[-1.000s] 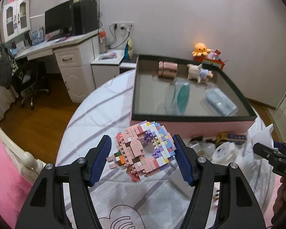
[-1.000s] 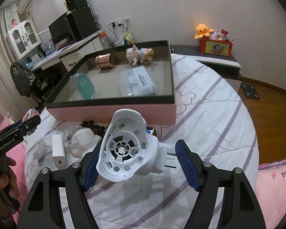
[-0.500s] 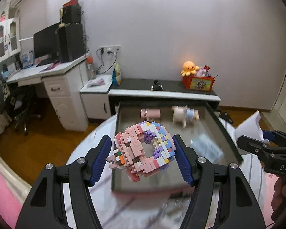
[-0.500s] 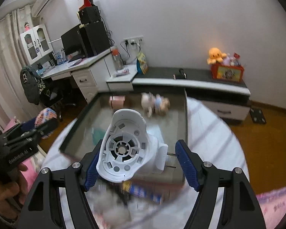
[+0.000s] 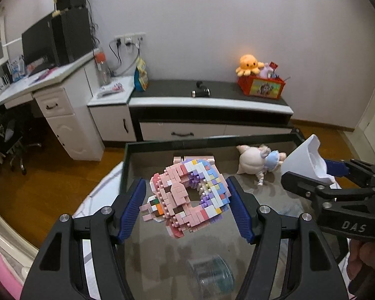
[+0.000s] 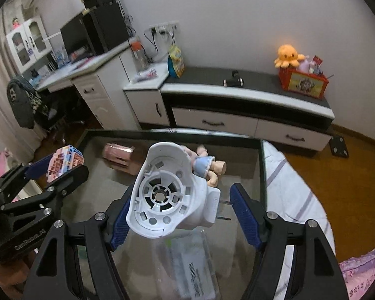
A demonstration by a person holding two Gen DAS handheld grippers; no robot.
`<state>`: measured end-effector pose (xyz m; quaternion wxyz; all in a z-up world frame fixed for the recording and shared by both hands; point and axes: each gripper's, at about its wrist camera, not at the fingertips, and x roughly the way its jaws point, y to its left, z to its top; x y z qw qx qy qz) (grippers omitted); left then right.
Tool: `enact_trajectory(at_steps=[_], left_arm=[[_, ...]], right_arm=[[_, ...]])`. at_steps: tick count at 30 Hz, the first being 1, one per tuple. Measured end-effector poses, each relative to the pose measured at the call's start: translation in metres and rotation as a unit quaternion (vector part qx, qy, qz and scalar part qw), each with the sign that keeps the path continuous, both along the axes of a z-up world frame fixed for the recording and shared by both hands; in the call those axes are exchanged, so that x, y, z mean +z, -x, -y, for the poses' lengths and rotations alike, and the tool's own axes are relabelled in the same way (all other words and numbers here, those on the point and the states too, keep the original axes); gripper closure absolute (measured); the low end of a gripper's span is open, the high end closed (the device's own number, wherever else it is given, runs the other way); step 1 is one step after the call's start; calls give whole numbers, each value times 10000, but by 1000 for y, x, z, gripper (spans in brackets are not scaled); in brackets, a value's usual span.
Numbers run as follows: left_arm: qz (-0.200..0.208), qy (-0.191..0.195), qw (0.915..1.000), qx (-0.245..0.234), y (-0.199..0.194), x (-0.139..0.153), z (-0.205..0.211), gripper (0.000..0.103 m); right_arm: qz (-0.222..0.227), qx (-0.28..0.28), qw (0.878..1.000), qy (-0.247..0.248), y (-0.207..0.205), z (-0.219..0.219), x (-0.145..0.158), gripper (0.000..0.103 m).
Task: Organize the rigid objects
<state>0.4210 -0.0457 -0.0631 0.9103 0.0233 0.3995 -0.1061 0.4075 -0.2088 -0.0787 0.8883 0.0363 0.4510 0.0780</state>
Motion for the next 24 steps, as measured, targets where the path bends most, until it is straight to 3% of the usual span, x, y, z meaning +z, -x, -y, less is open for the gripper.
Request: enact_trajectory(at_steps=[6, 10, 13, 17, 21, 24], left_arm=[[-400, -47, 9991, -99, -22, -20, 6, 36], [-537, -288, 9980, -187, -27, -24, 15, 35], [-591, -386, 9973, -192, -27, -25, 18, 25], [-431, -361, 9984, -98, -18, -19, 13, 9], [-130, -129, 9998, 19, 0, -4, 2, 6], [175, 43, 9997, 169, 17, 13, -10, 5]], right_arm=[[-301, 2, 9994, 150, -15, 2, -20, 29], [-469, 79, 9986, 252, -17, -4, -29, 28], [-506, 72, 9981, 341, -17, -5, -28, 28], [-548, -10, 9976, 419, -16, -1, -27, 16], [-528, -48, 9984, 205, -12, 2, -21, 0], [-444, -185, 9988, 120, -5, 3, -12, 0]])
